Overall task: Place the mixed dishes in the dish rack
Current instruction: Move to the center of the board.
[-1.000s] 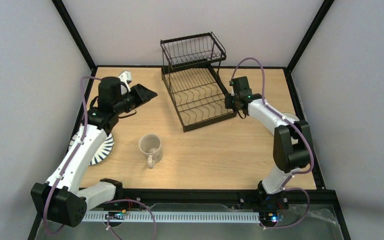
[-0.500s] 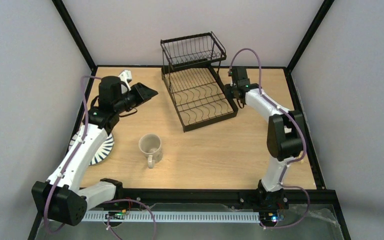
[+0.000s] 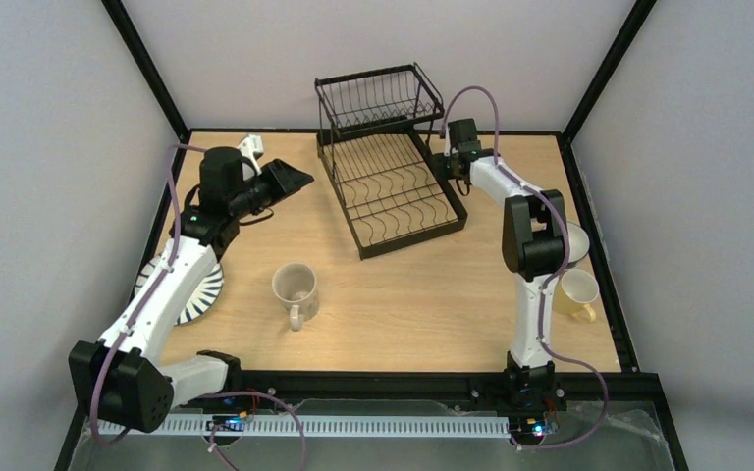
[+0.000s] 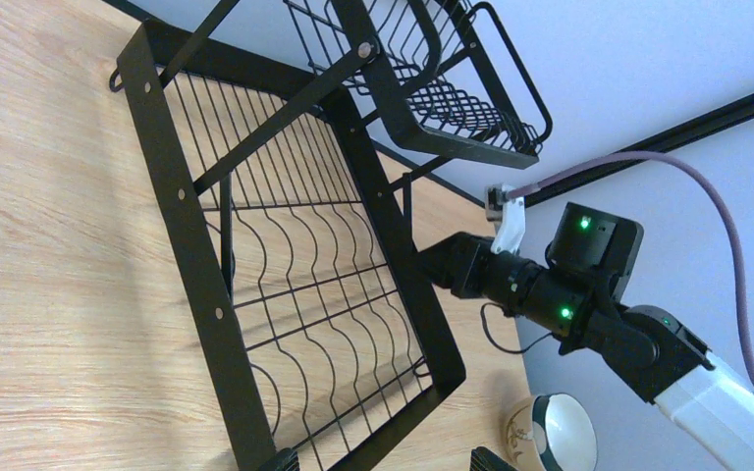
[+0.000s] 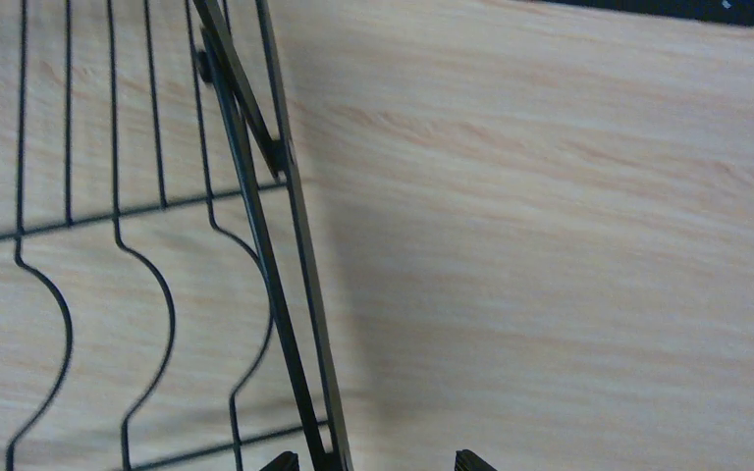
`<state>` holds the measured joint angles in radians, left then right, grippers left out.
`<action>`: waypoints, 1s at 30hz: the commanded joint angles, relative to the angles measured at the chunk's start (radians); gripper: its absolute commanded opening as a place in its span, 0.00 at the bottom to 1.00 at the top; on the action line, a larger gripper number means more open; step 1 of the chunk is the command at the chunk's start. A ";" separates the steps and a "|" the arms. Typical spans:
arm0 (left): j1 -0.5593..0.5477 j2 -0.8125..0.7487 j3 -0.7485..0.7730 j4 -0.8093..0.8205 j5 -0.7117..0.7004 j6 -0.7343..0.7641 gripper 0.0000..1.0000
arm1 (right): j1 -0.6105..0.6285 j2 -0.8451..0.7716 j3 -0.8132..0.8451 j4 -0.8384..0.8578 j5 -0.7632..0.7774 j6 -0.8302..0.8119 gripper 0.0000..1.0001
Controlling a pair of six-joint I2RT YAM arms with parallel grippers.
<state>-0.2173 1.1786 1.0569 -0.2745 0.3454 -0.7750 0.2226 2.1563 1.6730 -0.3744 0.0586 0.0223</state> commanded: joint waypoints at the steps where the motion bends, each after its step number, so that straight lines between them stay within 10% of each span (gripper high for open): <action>1: 0.006 0.034 -0.017 0.030 0.019 0.005 0.99 | -0.003 0.073 0.108 -0.005 -0.053 -0.016 0.90; 7: 0.007 0.073 -0.012 0.044 0.025 0.019 0.99 | -0.004 0.142 0.152 0.006 -0.054 -0.016 0.83; 15: 0.007 0.087 -0.021 0.060 0.029 0.024 0.99 | -0.005 0.160 0.109 0.041 -0.052 0.007 0.01; 30: 0.007 0.020 -0.065 0.042 0.021 0.026 0.99 | 0.013 -0.032 -0.091 0.228 0.020 0.006 0.00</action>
<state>-0.2173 1.2415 1.0054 -0.2199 0.3626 -0.7662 0.2382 2.2379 1.6451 -0.2081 -0.0177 -0.0010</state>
